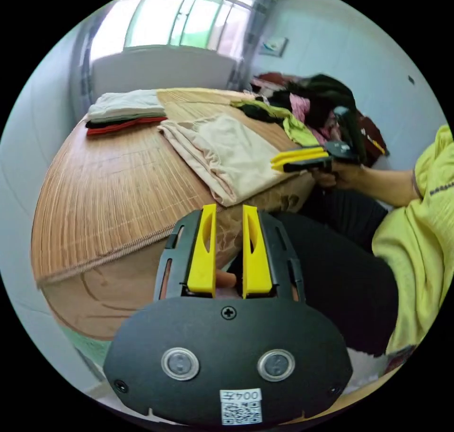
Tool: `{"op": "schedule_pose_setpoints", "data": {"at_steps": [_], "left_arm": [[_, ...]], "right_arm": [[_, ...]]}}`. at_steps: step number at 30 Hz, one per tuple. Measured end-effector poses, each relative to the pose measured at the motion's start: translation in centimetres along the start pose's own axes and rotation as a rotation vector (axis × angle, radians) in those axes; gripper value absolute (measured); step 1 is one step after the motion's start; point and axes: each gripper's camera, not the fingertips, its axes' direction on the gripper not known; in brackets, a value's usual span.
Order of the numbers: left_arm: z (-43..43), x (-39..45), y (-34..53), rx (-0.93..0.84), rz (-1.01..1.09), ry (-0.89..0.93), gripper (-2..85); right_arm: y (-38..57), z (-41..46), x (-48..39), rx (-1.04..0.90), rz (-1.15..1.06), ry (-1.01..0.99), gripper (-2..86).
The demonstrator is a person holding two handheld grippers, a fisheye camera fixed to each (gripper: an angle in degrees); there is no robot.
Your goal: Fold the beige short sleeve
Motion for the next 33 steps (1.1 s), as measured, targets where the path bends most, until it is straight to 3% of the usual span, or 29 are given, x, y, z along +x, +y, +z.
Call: {"op": "schedule_pose_setpoints", "data": {"at_steps": [3,10,33], "left_arm": [[1.2,0.4,-1.4,-0.053,0.077,-0.018,9.1],[3.3,1.8,-3.9,-0.106,0.180,0.004,8.7],[2.6,-0.3,-2.6,-0.268,0.217,-0.066,1.1]], "right_arm": [[-0.9,1.7,2.2,-0.084,0.069,-0.018,6.9],[-1.6,2.4,5.9,-0.085,0.174,-0.069,5.8],[-4.1,2.1,5.3,-0.096,0.188,-0.044,5.2]]}}
